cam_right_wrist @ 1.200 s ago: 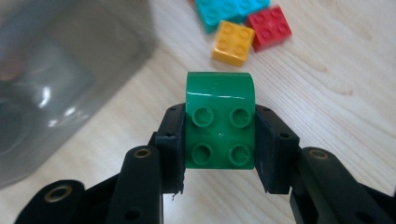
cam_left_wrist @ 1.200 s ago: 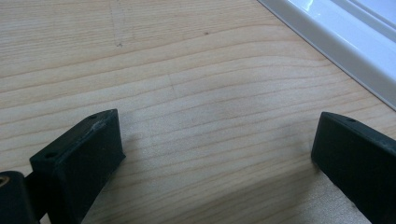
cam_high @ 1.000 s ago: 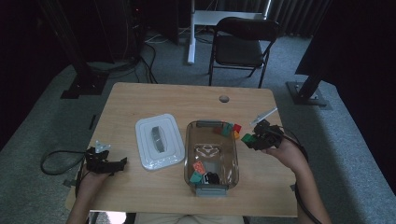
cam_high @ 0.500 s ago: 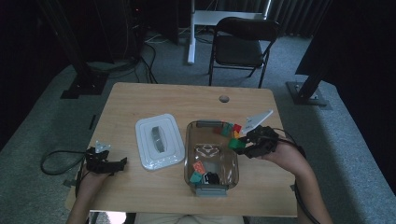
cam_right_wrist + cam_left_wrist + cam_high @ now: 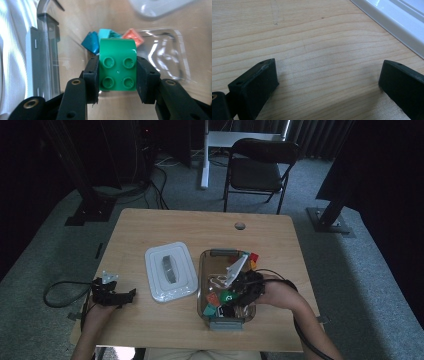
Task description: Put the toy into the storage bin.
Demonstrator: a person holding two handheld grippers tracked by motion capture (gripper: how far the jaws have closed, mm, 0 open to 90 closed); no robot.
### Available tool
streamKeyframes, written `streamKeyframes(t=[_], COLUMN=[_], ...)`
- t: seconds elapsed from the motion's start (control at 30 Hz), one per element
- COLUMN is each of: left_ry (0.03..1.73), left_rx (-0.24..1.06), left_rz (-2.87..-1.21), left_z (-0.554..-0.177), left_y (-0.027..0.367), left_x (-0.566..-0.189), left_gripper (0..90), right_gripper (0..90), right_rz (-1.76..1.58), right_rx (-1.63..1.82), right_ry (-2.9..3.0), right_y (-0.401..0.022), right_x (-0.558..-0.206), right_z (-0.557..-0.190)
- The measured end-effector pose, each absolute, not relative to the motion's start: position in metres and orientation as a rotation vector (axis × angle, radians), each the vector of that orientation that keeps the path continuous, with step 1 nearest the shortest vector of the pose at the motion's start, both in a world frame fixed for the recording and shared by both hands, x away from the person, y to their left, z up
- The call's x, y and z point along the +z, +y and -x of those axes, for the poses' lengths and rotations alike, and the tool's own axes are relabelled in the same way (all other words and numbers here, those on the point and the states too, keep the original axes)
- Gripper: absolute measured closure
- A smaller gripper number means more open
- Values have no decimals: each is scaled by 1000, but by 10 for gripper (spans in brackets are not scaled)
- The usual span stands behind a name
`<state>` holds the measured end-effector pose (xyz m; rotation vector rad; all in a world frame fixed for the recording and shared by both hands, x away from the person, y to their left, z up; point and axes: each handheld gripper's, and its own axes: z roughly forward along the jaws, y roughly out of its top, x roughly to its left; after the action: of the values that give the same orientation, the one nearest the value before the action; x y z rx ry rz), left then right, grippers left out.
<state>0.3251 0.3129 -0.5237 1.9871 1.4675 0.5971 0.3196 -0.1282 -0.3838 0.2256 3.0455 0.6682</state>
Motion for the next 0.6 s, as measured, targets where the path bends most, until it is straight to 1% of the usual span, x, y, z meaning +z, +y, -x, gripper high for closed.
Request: streamKeyframes(t=[0.27,0.6], left_ry=[1468,1468], left_rx=[597,597], left_rz=[-1987,-1987], left_z=[-325,-325], left_y=[313,313], left_x=[-524,-524], left_gripper=[27,26], right_gripper=[587,582], right_rz=[-141,-158], right_rx=[537,462], right_ry=[3155,3172], right_y=[-103,-101], right_x=[-414,-419], right_z=[-317,-318])
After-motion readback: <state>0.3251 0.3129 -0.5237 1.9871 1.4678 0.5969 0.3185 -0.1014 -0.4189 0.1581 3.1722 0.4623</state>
